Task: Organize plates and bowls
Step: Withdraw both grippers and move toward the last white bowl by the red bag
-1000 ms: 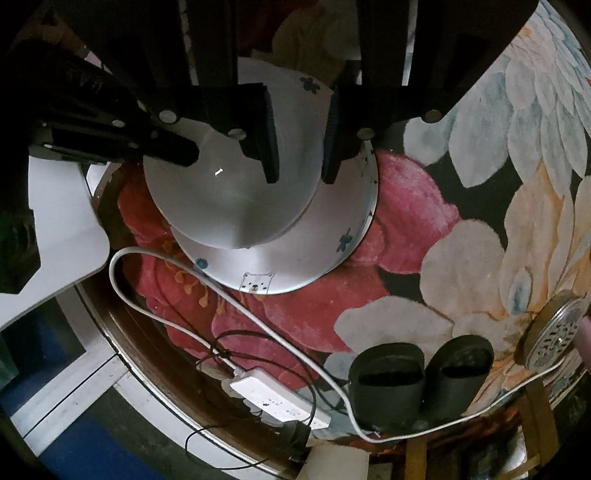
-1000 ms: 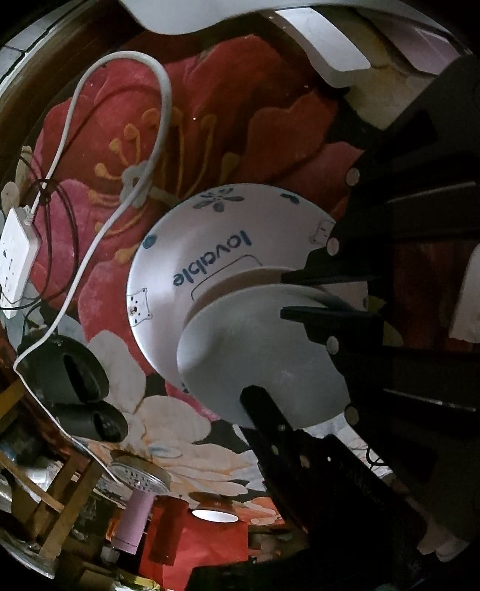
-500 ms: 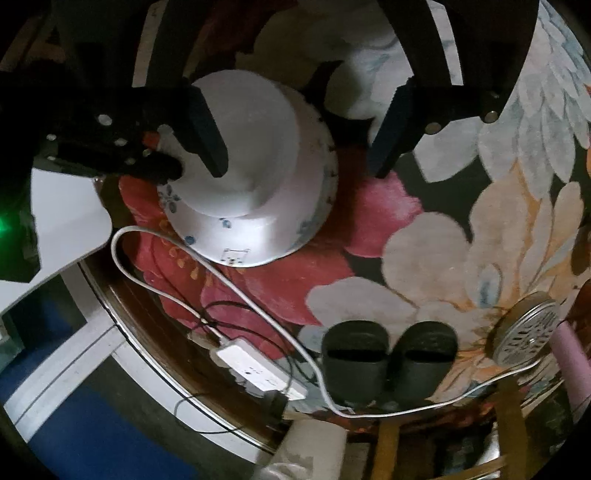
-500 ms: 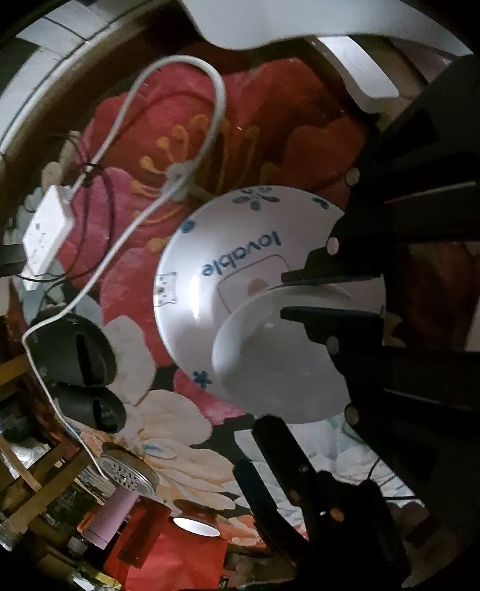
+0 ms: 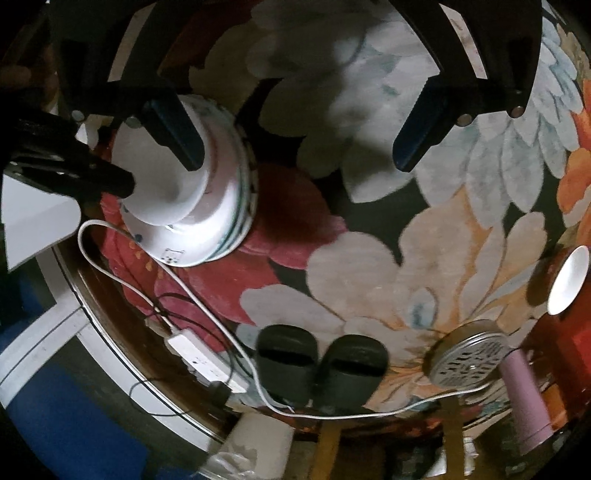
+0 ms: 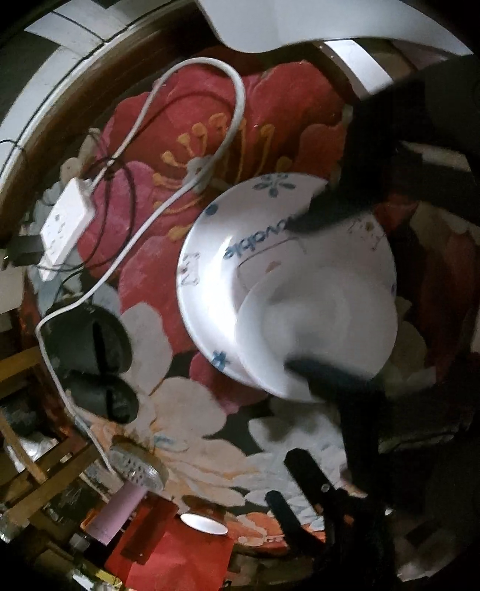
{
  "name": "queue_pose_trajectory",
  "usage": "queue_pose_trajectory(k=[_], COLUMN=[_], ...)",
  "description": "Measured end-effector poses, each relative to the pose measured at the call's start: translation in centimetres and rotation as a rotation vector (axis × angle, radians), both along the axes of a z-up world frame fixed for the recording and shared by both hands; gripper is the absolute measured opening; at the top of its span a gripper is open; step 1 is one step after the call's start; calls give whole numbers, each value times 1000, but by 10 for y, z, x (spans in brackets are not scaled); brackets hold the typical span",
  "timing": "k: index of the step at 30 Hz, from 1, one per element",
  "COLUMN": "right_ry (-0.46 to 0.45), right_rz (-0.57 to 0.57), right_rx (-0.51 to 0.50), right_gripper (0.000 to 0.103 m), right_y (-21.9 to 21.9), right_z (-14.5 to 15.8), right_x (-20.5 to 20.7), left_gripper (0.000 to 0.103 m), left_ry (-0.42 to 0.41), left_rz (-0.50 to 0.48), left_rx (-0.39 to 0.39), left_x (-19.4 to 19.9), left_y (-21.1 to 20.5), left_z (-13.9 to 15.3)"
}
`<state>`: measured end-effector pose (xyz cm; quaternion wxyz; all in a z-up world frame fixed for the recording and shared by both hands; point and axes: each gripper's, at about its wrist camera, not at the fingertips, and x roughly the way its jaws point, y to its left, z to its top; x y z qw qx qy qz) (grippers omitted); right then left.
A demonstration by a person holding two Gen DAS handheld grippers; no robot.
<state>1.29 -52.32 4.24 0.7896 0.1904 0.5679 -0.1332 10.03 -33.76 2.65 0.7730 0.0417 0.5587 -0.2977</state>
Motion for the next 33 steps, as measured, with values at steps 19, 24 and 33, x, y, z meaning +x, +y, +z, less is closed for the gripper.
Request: queue_pose_trajectory(k=[19,24,33], right_ry=[-42,-32,-12], right_rz=[175,206,255], right_rx=[-22,-16,-5], right_gripper=[91,91,91], right_y=[83,103,136], right_z=[6,2,-7], right_x=[39,46,55], left_gripper=[102,102,102], left_ry=[-40,-42,-40], left_rz=[180,216,263], left_rx=[36,46,63], left_x=[21,23,23], left_y=[98,124,161], left_z=[-1,-4,-10])
